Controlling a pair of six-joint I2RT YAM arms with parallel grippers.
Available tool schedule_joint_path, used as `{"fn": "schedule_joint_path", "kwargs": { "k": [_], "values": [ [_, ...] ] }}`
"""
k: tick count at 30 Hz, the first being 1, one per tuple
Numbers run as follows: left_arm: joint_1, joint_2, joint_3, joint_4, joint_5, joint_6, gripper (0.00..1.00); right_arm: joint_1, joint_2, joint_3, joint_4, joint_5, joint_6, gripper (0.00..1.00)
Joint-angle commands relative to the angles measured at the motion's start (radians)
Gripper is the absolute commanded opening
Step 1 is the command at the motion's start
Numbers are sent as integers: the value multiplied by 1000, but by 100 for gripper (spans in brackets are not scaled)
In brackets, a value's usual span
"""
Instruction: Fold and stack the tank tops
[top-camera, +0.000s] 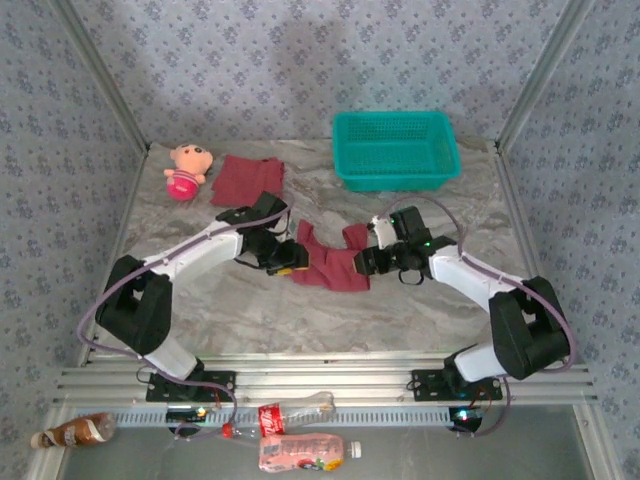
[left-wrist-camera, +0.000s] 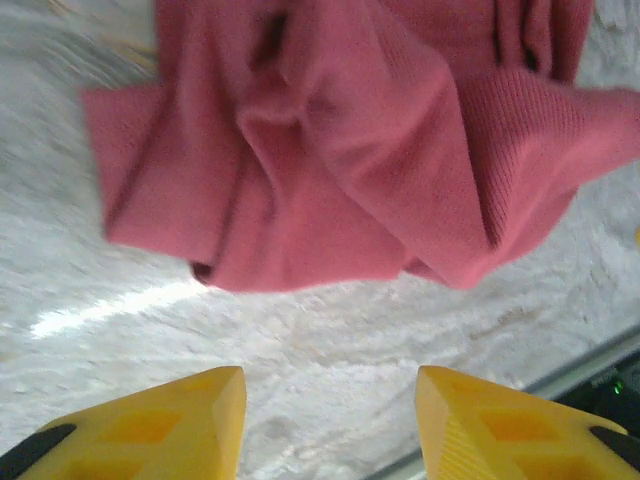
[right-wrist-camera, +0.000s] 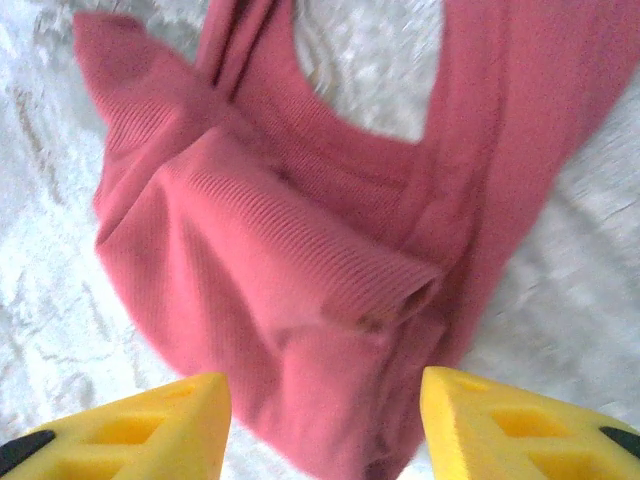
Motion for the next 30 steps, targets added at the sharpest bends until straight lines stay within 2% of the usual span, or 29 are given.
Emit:
{"fn": "schedule_joint_path", "kwargs": {
  "k": [1, 3, 8, 10, 13, 18, 20, 25, 30],
  "values": [
    [37, 34, 51, 27, -90, 245, 50, -41, 52, 15, 103, -36, -71, 57],
    [54, 73, 73, 60, -82, 373, 50, -47, 79, 10, 167, -66, -90, 58],
    [87, 147, 91, 127, 57, 678, 49, -62, 170, 18, 262, -188, -136, 58],
    [98, 166, 88, 141, 100, 737, 49, -60, 191, 15, 279, -193, -146, 59],
    [99, 204, 102, 142, 108, 804, 49, -55, 235, 25, 274, -207, -177, 59],
    [100, 233, 120, 210, 162, 842, 49, -56, 290, 40, 346, -274, -165, 56],
    [95, 257, 137, 213, 210, 852, 49, -48, 298, 40, 364, -293, -154, 49],
    [91, 276, 166, 193, 259, 871, 45, -48, 258, 18, 369, -297, -131, 24],
    [94, 325, 203, 107, 277, 910, 35, -56, 231, -4, 377, -311, -114, 13]
  ]
}}
